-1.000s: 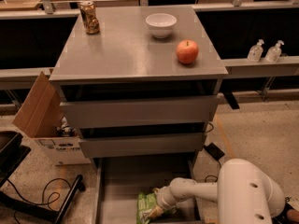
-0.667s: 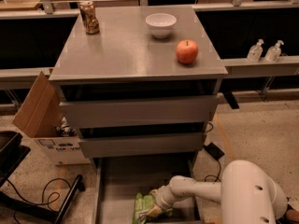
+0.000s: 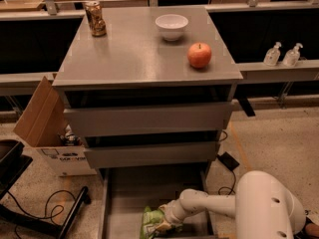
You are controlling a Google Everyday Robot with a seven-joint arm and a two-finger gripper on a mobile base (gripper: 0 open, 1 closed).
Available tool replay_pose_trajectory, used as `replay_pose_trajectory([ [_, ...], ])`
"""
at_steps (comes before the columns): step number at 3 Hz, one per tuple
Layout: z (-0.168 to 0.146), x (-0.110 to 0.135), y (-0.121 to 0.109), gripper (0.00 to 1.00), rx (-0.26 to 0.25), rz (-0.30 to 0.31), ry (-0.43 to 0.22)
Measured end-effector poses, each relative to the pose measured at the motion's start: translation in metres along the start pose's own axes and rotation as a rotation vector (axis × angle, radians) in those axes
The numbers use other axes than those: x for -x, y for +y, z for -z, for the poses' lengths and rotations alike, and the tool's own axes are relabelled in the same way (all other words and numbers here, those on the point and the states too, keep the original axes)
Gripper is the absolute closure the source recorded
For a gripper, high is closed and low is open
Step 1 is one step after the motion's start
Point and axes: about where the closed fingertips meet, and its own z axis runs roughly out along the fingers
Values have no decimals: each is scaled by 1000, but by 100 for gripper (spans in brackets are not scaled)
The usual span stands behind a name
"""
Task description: Pick green rice chip bag from bottom drawer and place on counter
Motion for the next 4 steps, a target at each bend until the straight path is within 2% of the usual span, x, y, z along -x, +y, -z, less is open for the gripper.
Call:
replay_pose_trajectory([
  [1, 0, 0, 0, 100, 0, 0, 0],
  [2, 15, 12, 4, 100, -10, 27, -7],
  [3, 59, 42, 16, 100, -42, 70, -32],
  [4, 117, 77, 40, 100, -72, 95, -35],
])
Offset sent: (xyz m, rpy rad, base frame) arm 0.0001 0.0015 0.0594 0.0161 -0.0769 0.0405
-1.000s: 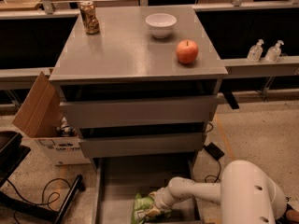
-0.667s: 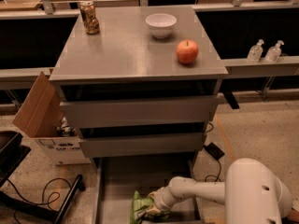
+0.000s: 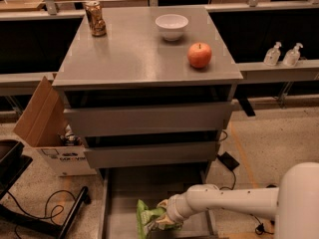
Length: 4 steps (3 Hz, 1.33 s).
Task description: Pick green rice chip bag from bottom drawer and place on counter
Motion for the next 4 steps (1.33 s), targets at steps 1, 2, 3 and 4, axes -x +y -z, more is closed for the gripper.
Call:
replay_pose_trajectory([
  [1, 52, 43, 28, 100, -18, -2, 7],
  [2, 113, 96, 71, 100, -13, -52, 46],
  [3, 172, 143, 63, 100, -73, -79, 81],
  [4, 254, 176, 24, 100, -192, -133, 97],
])
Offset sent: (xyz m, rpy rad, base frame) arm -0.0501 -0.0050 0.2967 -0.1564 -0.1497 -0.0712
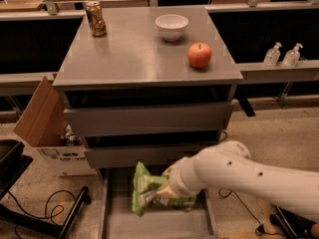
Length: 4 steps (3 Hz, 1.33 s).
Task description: Pick green rice chip bag from bottom drawer and place on counter
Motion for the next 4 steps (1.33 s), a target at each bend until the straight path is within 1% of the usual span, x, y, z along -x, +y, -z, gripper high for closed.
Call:
replay_pose_trajectory([
  [1, 68, 20, -62, 100, -71, -67, 8],
  [2, 68, 20, -62, 100, -71, -67, 8],
  [3, 81, 48, -75, 100, -68, -28, 40],
  [4, 120, 112, -112, 100, -114, 0, 99],
])
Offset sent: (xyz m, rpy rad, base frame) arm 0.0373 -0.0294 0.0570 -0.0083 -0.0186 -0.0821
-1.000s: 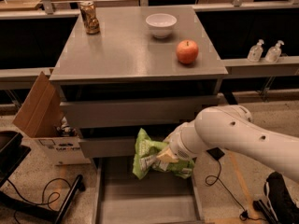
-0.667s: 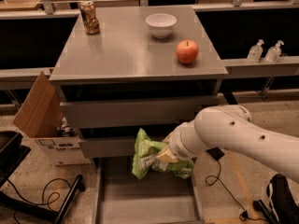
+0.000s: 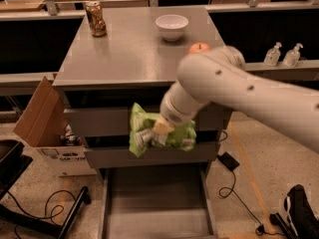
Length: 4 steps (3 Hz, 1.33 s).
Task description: Pick green rice chip bag from bottom drawer and place on counter
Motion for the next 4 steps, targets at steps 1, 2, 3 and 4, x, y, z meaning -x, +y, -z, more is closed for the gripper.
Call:
replay_pose_trajectory([
  [1, 31, 50, -44, 100, -57, -25, 65],
  [2, 58, 102, -81, 100, -115, -35, 118],
  [3, 92, 160, -115, 100, -195, -36, 128],
  [4, 128, 209, -152, 100, -290, -33, 63],
])
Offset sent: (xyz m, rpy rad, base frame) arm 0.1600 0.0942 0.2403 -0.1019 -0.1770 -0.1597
